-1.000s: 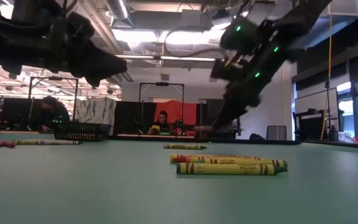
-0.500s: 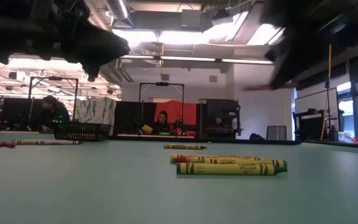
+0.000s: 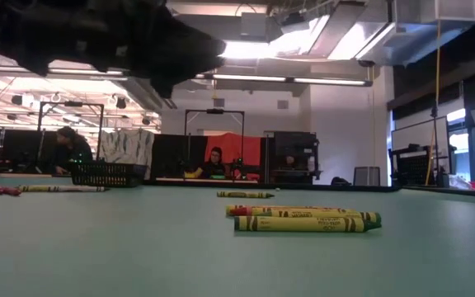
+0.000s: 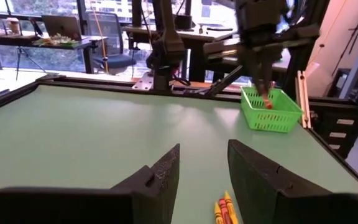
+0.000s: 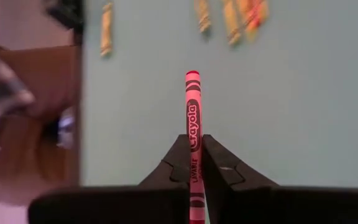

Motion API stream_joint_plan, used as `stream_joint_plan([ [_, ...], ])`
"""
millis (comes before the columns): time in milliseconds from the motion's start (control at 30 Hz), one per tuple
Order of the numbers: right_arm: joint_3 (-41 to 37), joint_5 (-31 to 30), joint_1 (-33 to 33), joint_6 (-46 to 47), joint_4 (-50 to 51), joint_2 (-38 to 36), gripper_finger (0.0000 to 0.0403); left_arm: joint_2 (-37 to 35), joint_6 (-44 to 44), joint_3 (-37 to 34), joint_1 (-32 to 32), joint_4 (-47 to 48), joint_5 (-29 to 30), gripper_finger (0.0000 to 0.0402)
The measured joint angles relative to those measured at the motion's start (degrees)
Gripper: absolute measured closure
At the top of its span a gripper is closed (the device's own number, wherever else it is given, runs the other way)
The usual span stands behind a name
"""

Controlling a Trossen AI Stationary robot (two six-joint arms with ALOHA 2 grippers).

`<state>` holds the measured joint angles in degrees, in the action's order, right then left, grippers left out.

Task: Sort crayons
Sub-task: Put the red crayon into the green bin

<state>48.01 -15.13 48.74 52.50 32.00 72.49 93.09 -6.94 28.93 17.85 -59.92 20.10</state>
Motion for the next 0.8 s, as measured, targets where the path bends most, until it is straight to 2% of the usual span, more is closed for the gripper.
stream_joint_plan([
  [200, 0.0, -2.4, 11.4, 15.7, 0.0, 0.0, 0.039, 5.0, -0.2, 4.3, 0.3, 1.0, -0.2, 0.0282],
  [400, 0.1, -2.5, 19.9, 32.2, 0.7, 0.4, 0.0389, 7.1, -0.4, 6.5, 1.6, 1.0, -0.2, 0.0282],
  [633, 0.1, -2.3, 26.6, 44.8, 3.2, 4.7, 0.0389, 7.2, -0.4, 7.8, 2.7, 0.9, 0.0, 0.0282],
  [800, 0.1, -2.3, 27.8, 52.9, 6.1, 8.5, 0.0385, 7.2, -0.4, 7.8, 2.7, 0.7, 0.8, 0.0282],
])
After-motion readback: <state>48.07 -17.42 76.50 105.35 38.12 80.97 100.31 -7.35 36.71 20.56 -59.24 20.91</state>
